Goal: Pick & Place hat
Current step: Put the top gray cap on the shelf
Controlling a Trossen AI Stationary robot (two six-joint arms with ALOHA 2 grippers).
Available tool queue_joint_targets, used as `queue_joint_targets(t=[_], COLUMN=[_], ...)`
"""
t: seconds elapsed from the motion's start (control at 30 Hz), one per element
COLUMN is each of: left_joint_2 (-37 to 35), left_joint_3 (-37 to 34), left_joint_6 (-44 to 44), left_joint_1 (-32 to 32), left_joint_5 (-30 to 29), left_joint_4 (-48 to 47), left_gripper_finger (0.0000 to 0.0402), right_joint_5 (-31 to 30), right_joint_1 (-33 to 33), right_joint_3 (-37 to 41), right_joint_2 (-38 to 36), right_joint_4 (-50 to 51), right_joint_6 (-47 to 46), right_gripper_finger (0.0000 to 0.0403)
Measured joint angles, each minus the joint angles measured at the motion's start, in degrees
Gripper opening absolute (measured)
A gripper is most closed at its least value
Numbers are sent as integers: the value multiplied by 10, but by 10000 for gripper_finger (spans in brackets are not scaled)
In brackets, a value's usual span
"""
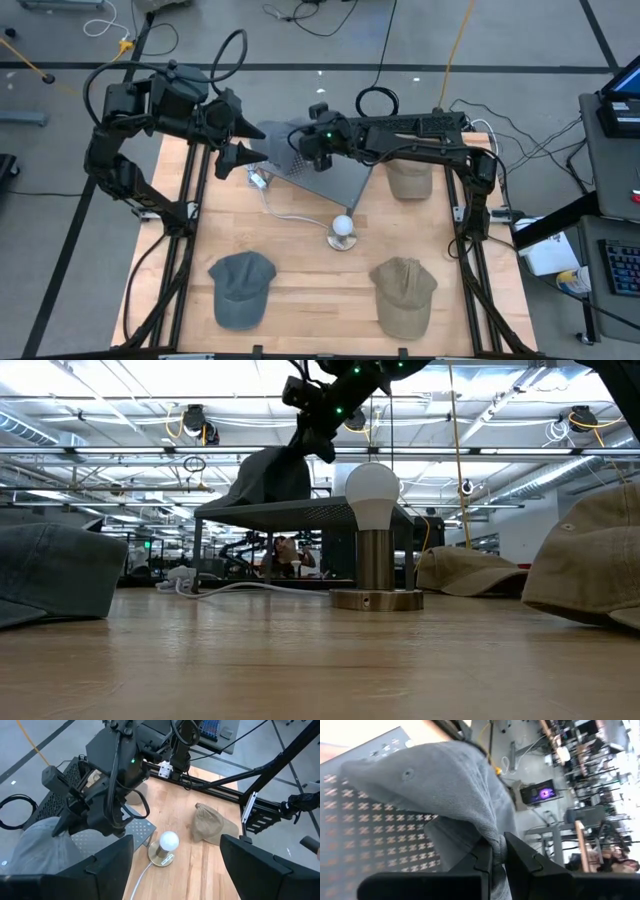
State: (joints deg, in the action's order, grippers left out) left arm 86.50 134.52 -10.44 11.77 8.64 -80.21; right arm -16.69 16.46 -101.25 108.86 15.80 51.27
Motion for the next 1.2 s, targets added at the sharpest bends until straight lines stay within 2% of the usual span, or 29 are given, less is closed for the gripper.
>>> queue_joint_targets(t=[0.4,0.73,0.97,1.2], left_joint_2=[5,13,19,17], left_joint_3=[0,0,0,0], left_joint_6=[-2,-4,-6,-13], left_joint_1=[-1,-2,-2,-2], left_joint_5=[1,2,3,4], left_joint_4=[-7,-8,-11,-11], left_gripper_finger=[278,291,280,277], right_joint_5=[-14,-10,14,35], right_joint_1=[-7,-7,-7,-8], right_joint_3=[0,0,0,0], right_joint_2=[0,-36,-41,-38], right_joint_4=[49,70,98,108], right_joint_6=[-14,-11,-11,-11], right_gripper_finger=[19,19,62,61])
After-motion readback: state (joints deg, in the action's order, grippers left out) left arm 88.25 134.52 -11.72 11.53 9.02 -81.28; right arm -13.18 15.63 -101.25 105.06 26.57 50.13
